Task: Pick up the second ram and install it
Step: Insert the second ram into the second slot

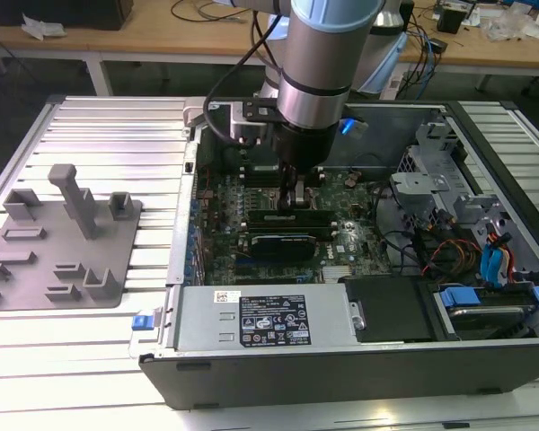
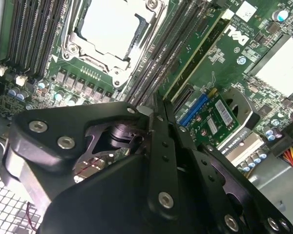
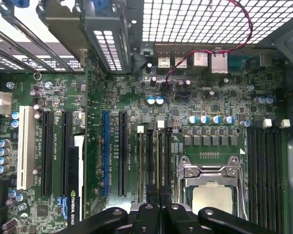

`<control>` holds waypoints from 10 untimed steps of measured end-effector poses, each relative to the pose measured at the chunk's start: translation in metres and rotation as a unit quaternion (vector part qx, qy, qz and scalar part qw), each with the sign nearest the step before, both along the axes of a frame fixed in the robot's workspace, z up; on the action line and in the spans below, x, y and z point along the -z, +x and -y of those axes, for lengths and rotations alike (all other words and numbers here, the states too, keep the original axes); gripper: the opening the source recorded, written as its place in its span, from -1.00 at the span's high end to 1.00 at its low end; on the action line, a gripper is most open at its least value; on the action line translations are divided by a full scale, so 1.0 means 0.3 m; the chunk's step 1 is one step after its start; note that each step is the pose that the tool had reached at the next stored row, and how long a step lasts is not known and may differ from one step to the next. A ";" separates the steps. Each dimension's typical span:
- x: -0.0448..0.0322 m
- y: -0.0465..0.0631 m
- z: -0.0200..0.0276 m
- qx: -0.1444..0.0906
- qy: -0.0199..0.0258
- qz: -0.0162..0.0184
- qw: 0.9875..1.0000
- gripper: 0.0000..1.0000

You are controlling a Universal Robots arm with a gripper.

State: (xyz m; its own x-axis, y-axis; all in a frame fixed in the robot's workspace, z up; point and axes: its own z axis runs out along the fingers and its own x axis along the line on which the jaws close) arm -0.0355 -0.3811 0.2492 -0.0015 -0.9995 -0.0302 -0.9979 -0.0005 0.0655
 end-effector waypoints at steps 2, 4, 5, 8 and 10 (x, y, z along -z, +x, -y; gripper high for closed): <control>0.008 0.001 0.000 0.000 0.001 0.000 1.000 0.81; 0.016 0.001 -0.003 0.000 0.001 0.000 1.000 0.81; 0.019 0.001 -0.004 0.000 0.001 0.000 1.000 0.81; 0.025 0.003 -0.004 0.000 0.001 0.000 1.000 0.81; 0.030 0.005 -0.005 0.000 0.002 0.000 1.000 0.81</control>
State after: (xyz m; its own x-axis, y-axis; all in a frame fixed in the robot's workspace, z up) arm -0.0341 -0.3797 0.2401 -0.0013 -0.9994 -0.0333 -0.9979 -0.0009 0.0655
